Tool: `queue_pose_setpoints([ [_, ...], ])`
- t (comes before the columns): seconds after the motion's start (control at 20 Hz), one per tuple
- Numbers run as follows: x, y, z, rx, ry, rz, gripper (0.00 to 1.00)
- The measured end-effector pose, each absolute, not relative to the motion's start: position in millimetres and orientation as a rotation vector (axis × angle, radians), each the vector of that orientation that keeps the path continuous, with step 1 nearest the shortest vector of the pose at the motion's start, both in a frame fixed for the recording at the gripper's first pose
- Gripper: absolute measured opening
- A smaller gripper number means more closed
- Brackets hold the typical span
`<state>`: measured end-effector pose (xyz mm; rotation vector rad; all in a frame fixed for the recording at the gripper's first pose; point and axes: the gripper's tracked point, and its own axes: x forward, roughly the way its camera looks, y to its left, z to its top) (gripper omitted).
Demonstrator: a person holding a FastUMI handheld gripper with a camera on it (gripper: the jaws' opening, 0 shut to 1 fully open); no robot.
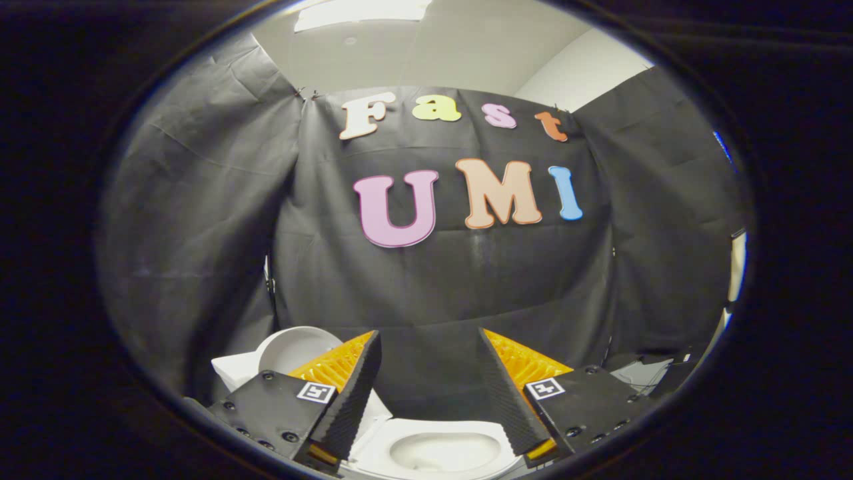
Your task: Open the toilet lid.
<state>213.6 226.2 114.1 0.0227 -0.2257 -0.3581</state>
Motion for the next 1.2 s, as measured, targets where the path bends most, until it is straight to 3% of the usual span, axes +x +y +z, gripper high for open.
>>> queue_pose_setpoints([
  [0.6, 171, 154, 106, -0.049, -0.146, -0.217, 0.88],
  [0.9, 142, 122, 98, -0.040, -0.128, -0.151, 0.78],
  [1.2, 129, 90, 82, -0.054, -0.086, -0.125, 0.78],
])
